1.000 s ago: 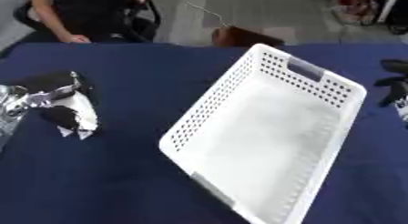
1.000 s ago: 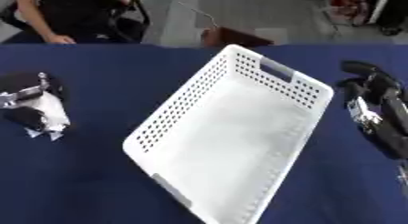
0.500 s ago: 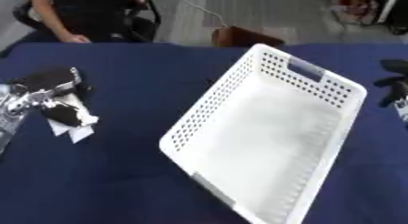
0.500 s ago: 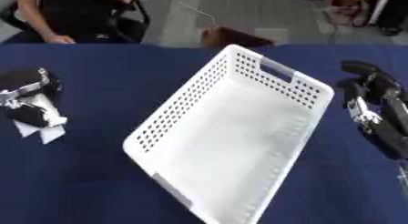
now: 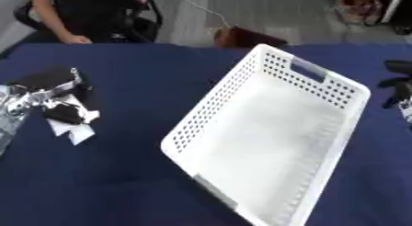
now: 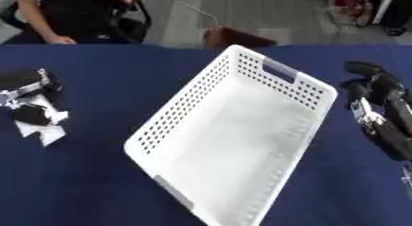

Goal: Pick up objects on the table and place them in the box.

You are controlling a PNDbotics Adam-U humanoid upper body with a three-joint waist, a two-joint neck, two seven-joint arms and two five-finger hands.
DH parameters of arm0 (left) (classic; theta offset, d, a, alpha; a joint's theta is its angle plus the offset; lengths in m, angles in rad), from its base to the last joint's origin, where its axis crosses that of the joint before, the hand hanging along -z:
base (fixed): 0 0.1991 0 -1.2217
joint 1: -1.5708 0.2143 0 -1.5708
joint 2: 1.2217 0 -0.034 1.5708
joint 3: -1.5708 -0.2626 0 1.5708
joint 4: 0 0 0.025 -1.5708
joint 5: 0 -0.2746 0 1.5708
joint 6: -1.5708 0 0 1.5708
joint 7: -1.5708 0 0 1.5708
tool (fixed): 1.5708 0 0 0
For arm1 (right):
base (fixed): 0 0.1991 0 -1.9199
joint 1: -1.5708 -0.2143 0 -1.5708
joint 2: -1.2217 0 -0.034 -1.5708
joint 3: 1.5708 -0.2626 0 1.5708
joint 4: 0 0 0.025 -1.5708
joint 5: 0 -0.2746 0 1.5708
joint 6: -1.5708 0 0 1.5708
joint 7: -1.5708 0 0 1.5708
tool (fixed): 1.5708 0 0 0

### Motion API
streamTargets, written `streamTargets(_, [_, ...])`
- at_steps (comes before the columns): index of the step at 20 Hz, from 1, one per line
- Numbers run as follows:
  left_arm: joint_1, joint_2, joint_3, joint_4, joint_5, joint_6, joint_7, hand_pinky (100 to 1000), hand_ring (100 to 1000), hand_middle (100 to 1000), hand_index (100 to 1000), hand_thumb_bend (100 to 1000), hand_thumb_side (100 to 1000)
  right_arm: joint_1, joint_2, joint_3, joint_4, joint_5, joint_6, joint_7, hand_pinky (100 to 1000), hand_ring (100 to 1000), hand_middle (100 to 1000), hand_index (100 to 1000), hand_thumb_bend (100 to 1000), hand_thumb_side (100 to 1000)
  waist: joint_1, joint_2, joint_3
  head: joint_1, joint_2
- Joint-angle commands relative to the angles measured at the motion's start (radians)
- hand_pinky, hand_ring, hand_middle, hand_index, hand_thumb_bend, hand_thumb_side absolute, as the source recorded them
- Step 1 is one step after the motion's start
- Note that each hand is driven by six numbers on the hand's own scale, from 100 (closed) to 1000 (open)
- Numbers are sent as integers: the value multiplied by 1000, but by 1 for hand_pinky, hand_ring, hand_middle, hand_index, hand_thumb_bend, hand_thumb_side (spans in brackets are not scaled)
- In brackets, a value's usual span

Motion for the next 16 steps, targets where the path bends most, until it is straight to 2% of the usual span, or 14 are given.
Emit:
streamTargets(1, [-6,32,6,-12,-3,7,-2,100,100,100,181,100,326,-19,-10,-7,-15,-5,-2,-1,504,733,874,874,100,759,1,-21,1,-8,-10])
streamTargets(8, [-7,43,10,-30,5,8,-11,100,100,100,174,100,322,-18,-11,-7,-15,-4,-2,-1,504,733,874,874,100,758,4,-25,2,-9,-8])
streamTargets(16, [-22,82,15,-99,28,6,-19,100,100,100,173,100,311,-11,-13,-8,-14,-1,-1,-1,504,733,874,874,100,757,11,-36,7,-14,-5])
